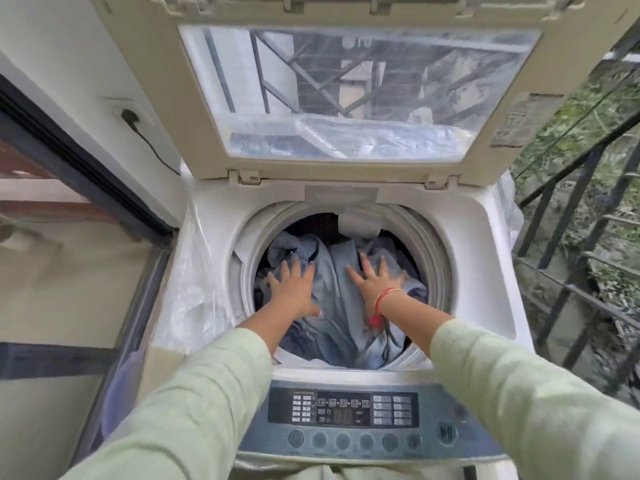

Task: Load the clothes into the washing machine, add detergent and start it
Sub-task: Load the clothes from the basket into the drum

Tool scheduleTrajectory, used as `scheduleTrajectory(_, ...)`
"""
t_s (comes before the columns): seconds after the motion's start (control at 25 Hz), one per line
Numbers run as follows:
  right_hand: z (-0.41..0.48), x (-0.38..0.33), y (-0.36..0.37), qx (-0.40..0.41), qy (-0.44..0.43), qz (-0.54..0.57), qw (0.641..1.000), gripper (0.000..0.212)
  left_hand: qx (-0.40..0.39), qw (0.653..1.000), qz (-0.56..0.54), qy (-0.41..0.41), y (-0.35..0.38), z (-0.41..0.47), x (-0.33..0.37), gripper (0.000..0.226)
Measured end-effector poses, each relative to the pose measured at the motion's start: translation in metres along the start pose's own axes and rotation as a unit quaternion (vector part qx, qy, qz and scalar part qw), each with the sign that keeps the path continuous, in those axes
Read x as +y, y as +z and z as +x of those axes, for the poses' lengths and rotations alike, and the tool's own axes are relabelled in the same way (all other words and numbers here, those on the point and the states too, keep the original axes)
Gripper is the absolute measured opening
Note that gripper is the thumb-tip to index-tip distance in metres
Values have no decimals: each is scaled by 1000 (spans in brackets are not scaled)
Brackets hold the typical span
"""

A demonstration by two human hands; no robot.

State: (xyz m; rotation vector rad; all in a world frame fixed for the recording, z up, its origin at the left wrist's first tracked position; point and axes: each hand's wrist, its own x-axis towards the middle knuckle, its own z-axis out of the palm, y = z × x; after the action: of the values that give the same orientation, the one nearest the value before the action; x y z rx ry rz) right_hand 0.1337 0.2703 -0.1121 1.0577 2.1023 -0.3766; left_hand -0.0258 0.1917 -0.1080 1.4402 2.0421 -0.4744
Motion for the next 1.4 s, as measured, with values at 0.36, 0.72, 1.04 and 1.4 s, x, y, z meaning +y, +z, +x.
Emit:
scheduleTrajectory(0.36, 67, 2, 75, -156, 65, 21, 985, 106, -305, 952, 19, 6, 84, 67, 15, 121)
scheduleTrajectory(0.72, -20, 29, -21, 171, -55, 186, 966, 65, 94, 989, -83, 84, -41, -22, 3, 66)
scheduleTrajectory(1.04, -181, -176, -48, 318, -230, 504, 770, 32, 391, 868, -294, 80, -4, -219, -161, 47)
scheduleTrajectory(1.4, -169, -437, 7, 212, -346, 387, 828, 32, 275, 855, -391, -200, 221, -320, -393, 49)
